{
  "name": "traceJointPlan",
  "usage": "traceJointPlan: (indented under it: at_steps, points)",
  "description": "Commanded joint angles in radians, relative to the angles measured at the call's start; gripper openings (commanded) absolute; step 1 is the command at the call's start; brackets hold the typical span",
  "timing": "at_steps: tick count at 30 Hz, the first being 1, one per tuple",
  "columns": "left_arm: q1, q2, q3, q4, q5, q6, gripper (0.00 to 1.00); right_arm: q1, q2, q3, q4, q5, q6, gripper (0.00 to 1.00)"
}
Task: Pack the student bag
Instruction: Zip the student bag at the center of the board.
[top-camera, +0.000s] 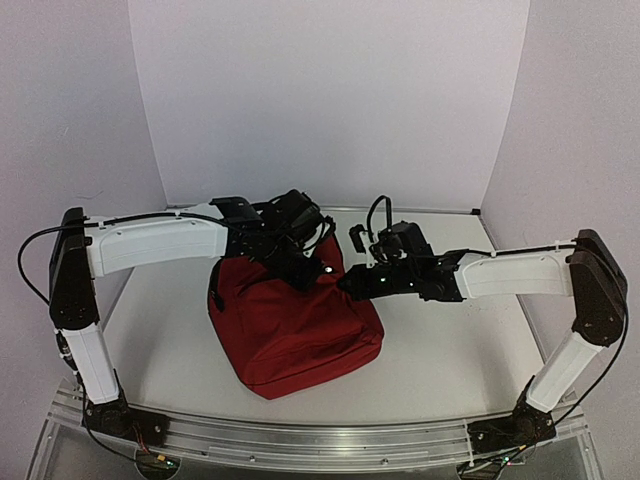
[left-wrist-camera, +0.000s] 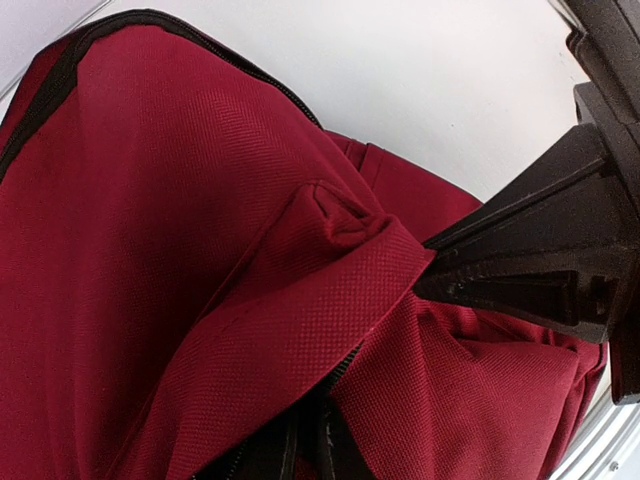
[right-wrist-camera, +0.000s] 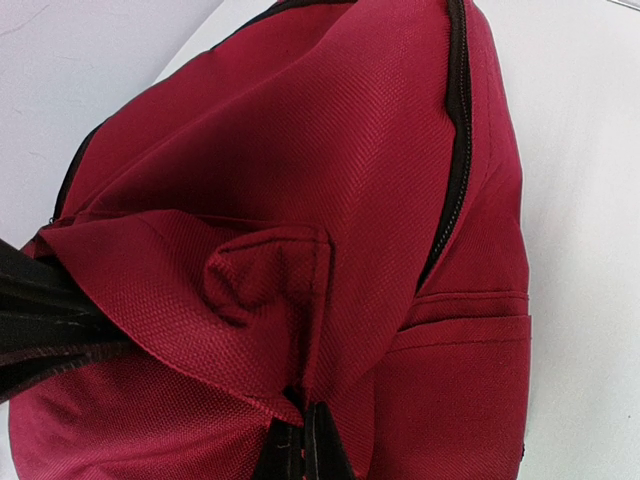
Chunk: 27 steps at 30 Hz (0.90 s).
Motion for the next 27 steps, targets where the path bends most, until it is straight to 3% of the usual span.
traceJointPlan:
  at_steps: [1, 13, 27]
  points:
    - [-0.004, -0.021, 0.032, -0.005, -0.027, 0.003, 0.00, -0.015, -0.039, 0.000, 0.029, 0.087, 0.019, 0.00]
    - [-0.003, -0.113, -0.052, -0.063, -0.041, -0.064, 0.00, -0.074, -0.050, -0.041, -0.018, 0.235, 0.149, 0.00]
    - [0.013, -0.235, -0.204, -0.126, -0.140, -0.181, 0.00, -0.100, -0.085, -0.061, -0.031, 0.238, 0.143, 0.00]
